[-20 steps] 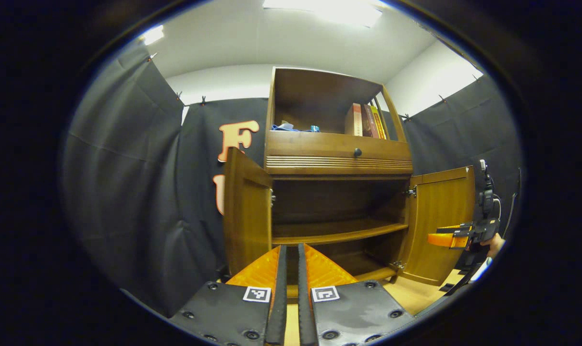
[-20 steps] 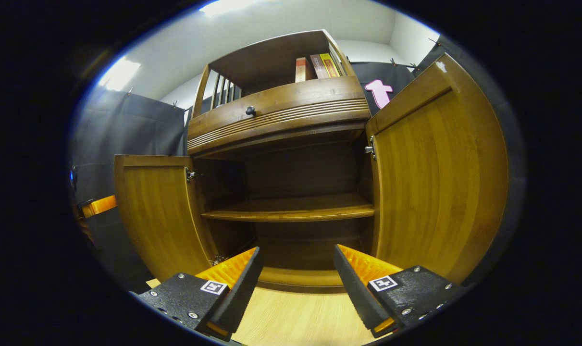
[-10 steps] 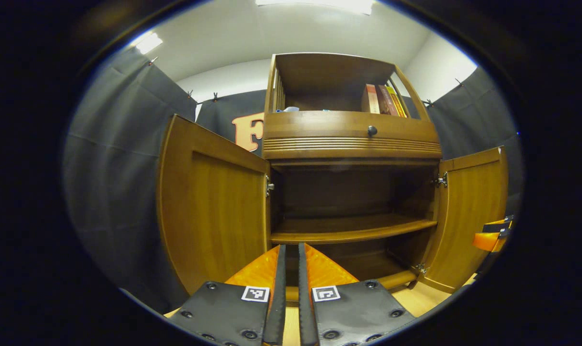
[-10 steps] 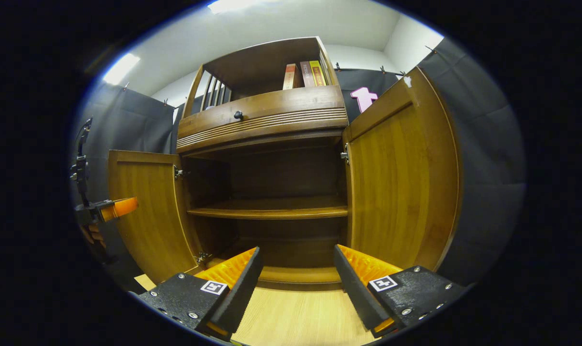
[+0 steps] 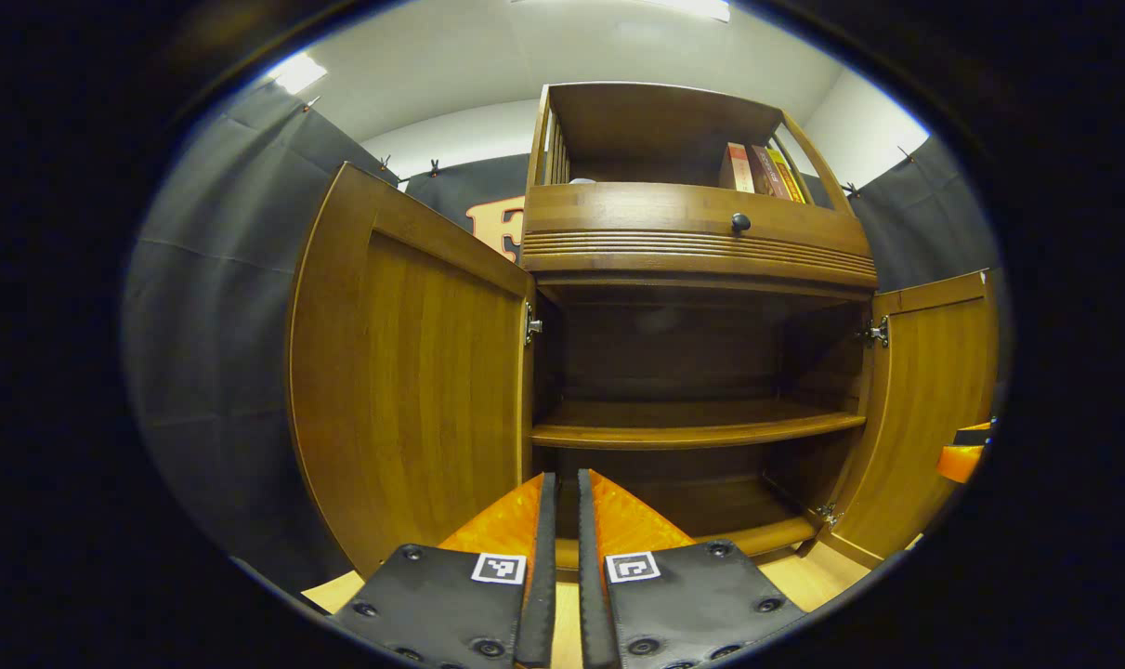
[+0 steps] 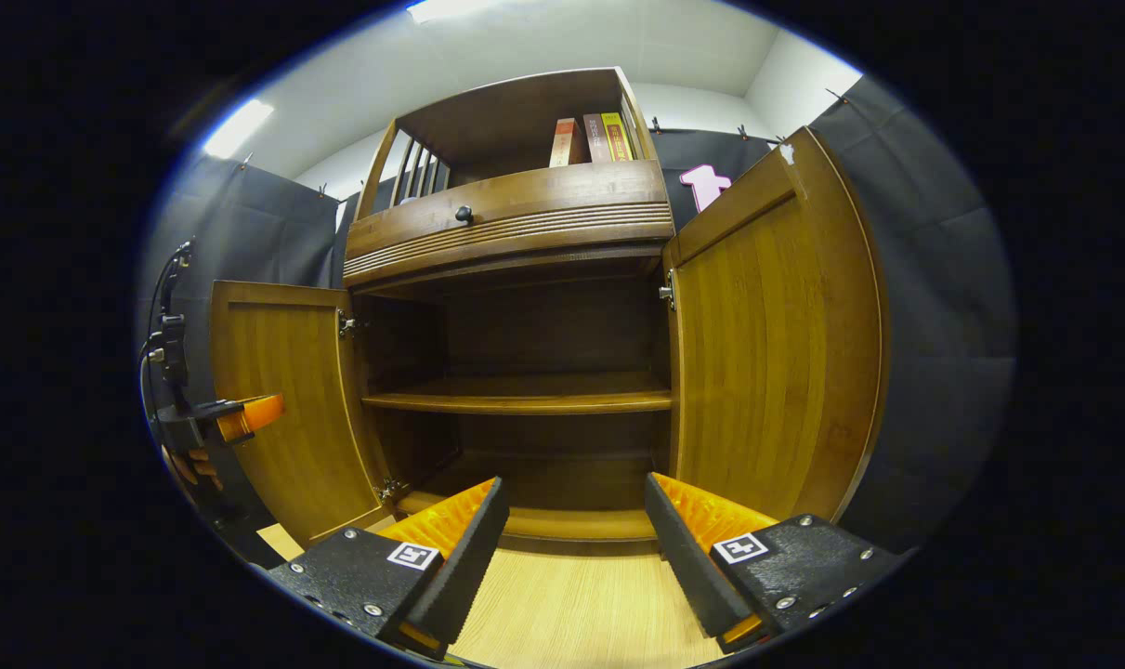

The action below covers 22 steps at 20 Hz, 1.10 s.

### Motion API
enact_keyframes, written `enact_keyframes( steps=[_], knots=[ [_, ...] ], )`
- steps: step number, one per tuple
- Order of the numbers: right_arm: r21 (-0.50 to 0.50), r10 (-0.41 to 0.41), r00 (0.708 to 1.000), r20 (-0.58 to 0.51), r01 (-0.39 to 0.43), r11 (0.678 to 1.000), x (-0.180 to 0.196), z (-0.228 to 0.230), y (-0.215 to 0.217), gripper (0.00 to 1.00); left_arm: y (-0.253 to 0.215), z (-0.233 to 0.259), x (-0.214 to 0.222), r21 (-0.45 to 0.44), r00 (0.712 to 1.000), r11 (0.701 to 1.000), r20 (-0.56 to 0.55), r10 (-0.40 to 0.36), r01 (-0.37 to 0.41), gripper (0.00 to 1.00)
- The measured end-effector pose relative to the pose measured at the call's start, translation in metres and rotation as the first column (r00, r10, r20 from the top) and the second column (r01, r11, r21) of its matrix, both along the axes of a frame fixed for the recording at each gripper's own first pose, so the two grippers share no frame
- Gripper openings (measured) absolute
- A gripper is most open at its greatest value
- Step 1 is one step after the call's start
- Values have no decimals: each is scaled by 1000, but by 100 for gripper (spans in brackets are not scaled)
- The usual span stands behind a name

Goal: Open the right door of the double-door shoe cabinet with the right hand, and open the left door with the left hand.

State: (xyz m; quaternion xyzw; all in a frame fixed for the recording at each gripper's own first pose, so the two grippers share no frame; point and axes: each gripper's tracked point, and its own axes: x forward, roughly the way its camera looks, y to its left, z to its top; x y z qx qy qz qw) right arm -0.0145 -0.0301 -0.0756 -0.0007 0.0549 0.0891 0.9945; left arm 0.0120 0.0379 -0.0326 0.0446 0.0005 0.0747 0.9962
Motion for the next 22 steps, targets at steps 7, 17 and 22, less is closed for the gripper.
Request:
enact_keyframes(
  steps=[7,17,22],
  knots=[
    [3,20,1000,-13,-20,1000,4,-5,8,92,-8,3,-3,-33,999,999,39,-30,32,100],
    [15,11,1000,-12,-10,1000,5,-5,4,92,-10,8,-1,-22,997,999,56,-46,47,95],
    [15,11,1000,-12,-11,1000,7,-6,3,92,-14,9,0,-1,997,999,58,-51,51,95]
  ],
)
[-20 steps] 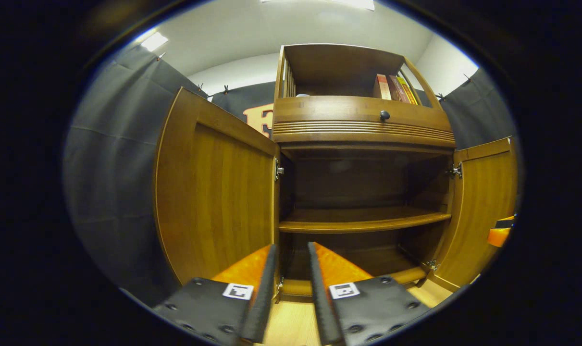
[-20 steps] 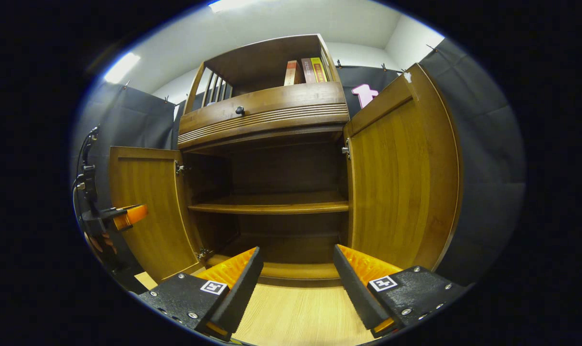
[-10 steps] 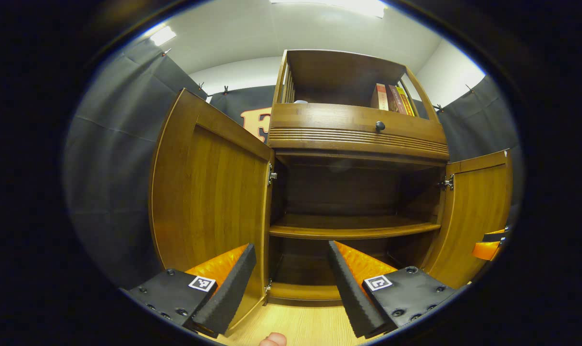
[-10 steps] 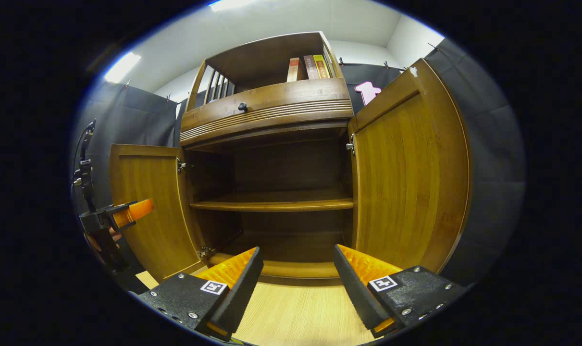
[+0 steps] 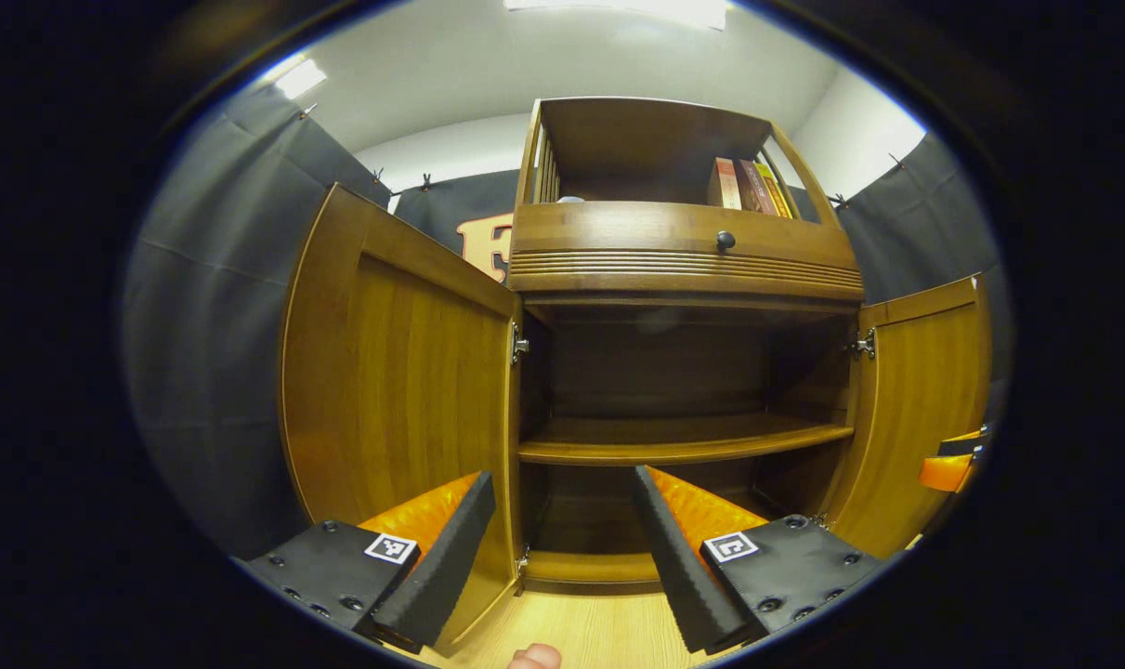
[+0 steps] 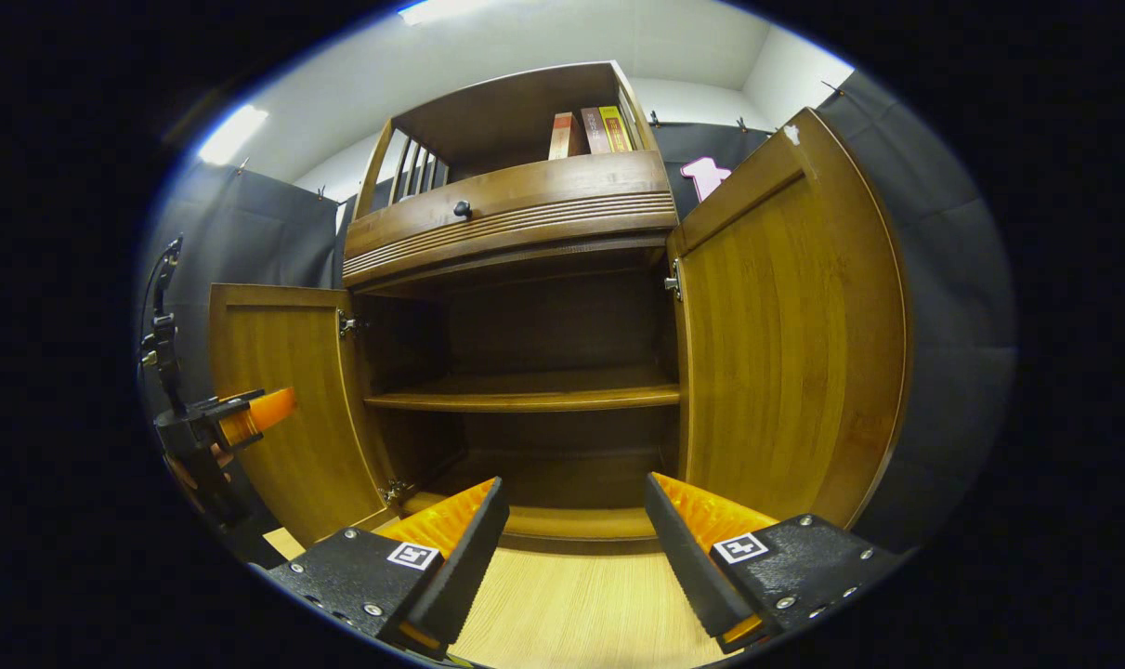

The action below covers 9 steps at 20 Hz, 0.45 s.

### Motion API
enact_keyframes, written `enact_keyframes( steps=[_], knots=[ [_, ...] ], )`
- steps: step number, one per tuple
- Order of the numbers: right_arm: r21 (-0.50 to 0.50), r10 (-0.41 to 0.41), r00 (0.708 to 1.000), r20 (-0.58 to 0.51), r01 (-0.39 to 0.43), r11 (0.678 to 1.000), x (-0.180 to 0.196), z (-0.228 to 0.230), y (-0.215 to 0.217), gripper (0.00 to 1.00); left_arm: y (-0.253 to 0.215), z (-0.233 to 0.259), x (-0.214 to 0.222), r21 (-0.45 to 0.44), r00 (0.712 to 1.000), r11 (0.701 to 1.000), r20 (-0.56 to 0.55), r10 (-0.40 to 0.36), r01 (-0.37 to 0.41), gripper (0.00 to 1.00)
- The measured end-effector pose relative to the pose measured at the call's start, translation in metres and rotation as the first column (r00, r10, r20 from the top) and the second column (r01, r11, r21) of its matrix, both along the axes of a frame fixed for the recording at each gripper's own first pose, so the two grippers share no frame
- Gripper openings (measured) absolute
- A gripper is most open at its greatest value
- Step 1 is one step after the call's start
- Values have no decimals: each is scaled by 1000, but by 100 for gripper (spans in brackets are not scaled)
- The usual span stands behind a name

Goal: Open the right door of the double-door shoe cabinet with the right hand, and open the left door with the left hand.

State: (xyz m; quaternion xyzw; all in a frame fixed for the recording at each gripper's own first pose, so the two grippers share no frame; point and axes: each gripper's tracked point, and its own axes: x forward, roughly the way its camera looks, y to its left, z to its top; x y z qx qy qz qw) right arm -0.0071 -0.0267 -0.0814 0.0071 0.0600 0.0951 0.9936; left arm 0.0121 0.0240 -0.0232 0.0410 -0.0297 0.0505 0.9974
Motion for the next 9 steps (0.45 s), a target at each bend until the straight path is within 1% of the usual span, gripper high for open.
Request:
enact_keyframes(
  steps=[9],
  knots=[
    [9,-5,1000,-4,5,1000,4,-3,-3,92,-3,-2,6,6,1000,1000,-4,-4,4,95]
  ],
)
